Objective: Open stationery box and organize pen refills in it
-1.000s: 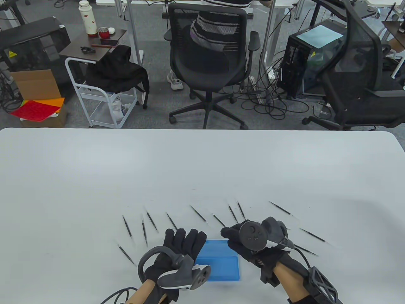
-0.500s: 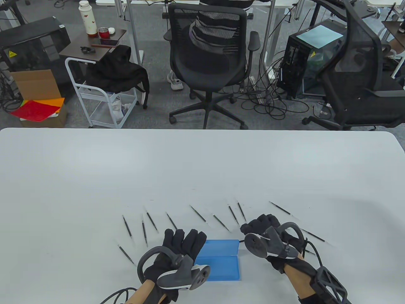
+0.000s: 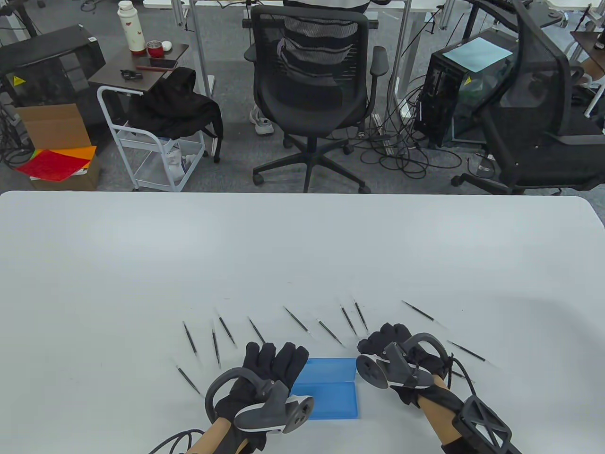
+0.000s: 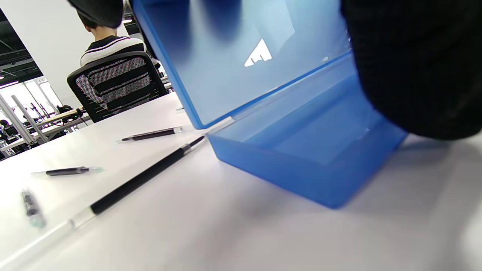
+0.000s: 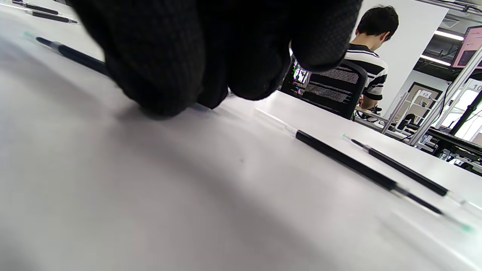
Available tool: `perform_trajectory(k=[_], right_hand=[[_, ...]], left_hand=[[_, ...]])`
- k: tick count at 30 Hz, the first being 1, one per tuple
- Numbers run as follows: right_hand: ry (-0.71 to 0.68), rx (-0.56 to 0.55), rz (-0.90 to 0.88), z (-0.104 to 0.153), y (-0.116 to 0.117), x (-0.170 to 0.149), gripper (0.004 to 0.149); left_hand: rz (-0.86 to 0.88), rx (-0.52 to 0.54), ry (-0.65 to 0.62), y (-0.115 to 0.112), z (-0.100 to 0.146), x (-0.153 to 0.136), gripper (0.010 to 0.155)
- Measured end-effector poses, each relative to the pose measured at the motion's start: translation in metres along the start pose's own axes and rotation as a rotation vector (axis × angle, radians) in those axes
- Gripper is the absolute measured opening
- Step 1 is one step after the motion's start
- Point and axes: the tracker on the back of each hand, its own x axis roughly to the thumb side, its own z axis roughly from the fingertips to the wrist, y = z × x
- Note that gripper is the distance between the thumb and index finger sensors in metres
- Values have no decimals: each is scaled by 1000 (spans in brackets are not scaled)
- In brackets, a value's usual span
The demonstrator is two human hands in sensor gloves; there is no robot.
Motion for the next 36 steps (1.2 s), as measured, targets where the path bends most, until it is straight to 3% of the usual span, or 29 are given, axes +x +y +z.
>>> perform_trajectory(k=[18, 28, 32, 36], right_hand=[[-36, 23, 29, -1, -1, 2, 54], [25, 20, -43, 1, -1, -5, 58], [86, -43, -95, 8, -14, -18, 59], [124, -148, -164, 22, -41, -29, 60]], left_hand=[[-7, -6, -1, 1, 0, 1, 134], [3, -11, -5, 0, 0, 0, 134], [9, -12, -6, 0, -1, 0, 134], [12, -12, -6, 0, -1, 0, 134]])
